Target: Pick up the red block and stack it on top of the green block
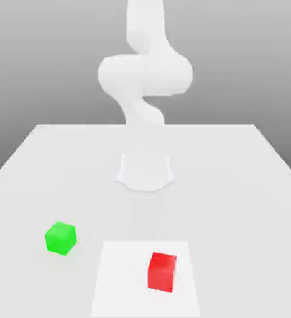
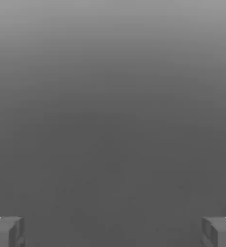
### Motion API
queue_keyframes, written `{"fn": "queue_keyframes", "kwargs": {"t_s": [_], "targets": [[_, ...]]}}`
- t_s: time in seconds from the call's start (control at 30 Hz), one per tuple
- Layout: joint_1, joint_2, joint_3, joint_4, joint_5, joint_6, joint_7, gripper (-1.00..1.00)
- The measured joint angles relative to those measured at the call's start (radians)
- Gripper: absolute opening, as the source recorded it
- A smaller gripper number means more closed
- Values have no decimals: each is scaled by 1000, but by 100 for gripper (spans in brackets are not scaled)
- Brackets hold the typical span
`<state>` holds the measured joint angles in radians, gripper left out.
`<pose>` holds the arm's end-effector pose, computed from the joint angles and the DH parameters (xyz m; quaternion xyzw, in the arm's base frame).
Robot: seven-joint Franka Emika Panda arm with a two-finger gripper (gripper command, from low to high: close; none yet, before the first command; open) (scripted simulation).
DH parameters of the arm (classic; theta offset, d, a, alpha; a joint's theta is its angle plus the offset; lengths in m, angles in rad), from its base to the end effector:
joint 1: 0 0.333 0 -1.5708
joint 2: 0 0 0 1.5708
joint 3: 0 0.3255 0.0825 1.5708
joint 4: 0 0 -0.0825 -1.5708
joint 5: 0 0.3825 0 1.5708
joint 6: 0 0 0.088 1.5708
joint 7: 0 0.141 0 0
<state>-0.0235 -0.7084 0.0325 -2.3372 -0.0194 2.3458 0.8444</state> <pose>0.3966 0.0063 0.6454 -0.8574 0.3762 -0.3275 0.1268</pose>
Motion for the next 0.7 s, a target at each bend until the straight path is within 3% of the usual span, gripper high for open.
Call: {"fn": "queue_keyframes", "kwargs": {"t_s": [0.47,0.7], "targets": [[-80,518,111,-209,-90,257,235,0],[-69,763,130,-313,-36,387,281,0]]}}
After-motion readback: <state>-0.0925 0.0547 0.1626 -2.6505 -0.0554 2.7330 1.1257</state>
